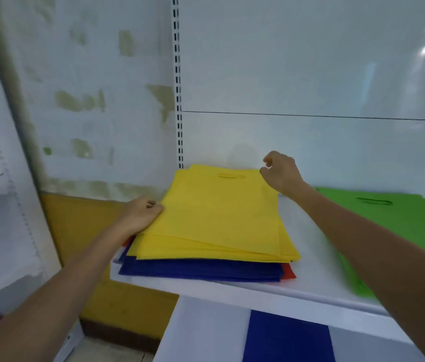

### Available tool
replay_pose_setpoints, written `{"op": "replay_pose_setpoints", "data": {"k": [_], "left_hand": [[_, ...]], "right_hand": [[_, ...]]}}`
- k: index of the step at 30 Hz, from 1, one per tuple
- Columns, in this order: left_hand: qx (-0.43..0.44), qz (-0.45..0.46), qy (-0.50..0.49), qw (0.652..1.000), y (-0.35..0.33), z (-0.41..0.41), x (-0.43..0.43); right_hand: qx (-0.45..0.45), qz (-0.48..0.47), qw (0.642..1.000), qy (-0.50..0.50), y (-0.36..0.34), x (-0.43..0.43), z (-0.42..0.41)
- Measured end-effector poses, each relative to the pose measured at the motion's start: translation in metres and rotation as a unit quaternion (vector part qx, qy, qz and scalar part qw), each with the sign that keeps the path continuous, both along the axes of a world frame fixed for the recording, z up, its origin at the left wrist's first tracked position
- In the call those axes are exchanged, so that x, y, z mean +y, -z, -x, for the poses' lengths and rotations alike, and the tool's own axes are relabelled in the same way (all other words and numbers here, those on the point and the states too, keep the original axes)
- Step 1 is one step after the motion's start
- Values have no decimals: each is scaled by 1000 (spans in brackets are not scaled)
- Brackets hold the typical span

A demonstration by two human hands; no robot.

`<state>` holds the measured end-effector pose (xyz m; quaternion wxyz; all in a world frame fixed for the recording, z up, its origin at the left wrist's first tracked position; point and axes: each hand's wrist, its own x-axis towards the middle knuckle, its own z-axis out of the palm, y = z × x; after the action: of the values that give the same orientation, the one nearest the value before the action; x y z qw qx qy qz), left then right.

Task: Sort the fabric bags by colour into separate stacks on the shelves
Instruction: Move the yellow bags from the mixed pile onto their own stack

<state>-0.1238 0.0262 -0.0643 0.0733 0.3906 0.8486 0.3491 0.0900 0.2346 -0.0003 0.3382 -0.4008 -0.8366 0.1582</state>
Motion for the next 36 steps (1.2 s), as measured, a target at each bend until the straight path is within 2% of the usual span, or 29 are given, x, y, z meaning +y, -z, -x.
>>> {"op": "replay_pose_setpoints", "data": {"k": [3,5,7,9,12,17,23,28,31,36], "left_hand": [[37,-32,16,999,1,7,11],[40,-75,6,996,5,8,14],[25,-123,-11,992,13,7,13],[3,-159,-14,987,20,8,12],[-15,-173,-10,985,22,9,11],[-18,-218,-12,976,23,9,7],[-19,-255,-9,967,22,6,3],[65,-278,9,958,22,3,3],[92,-272,25,957,20,2,0],[134,-201,90,966,1,10,-8]], "right_hand": [[-22,77,988,133,21,-10,4],[-67,130,971,190,41,-21,11],[-54,159,959,226,59,-31,15],[-4,152,955,255,66,-34,14],[35,88,955,282,67,-33,12],[75,-4,964,254,65,-39,11],[71,-64,972,212,64,-41,13],[77,-86,973,201,62,-47,14],[83,-82,973,199,58,-50,15],[83,-105,981,139,39,-53,4]]}}
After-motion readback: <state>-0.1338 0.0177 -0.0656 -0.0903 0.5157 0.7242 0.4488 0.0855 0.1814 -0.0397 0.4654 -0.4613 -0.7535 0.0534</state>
